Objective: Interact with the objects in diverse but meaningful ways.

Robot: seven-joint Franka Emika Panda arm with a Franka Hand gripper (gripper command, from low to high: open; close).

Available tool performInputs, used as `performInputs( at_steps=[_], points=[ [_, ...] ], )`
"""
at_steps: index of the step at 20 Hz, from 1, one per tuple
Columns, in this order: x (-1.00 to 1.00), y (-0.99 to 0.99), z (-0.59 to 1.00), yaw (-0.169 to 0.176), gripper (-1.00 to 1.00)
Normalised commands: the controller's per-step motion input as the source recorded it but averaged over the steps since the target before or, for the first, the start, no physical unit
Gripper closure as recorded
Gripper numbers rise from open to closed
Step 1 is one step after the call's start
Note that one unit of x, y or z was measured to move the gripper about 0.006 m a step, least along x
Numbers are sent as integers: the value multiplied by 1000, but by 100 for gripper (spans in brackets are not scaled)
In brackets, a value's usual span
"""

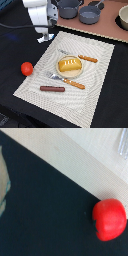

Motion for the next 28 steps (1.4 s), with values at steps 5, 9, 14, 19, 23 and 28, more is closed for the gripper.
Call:
performInputs(
  at_steps=[5, 9, 14, 19, 23, 28],
  points=[
    [639, -710, 83, -10, -100],
    [656, -694, 62, -12, -100],
    [651, -698, 72, -15, -100],
    [657, -687, 82, -17, -100],
    [716, -525, 64, -35, -100],
    [698, -527, 5, -37, -100]
  ],
)
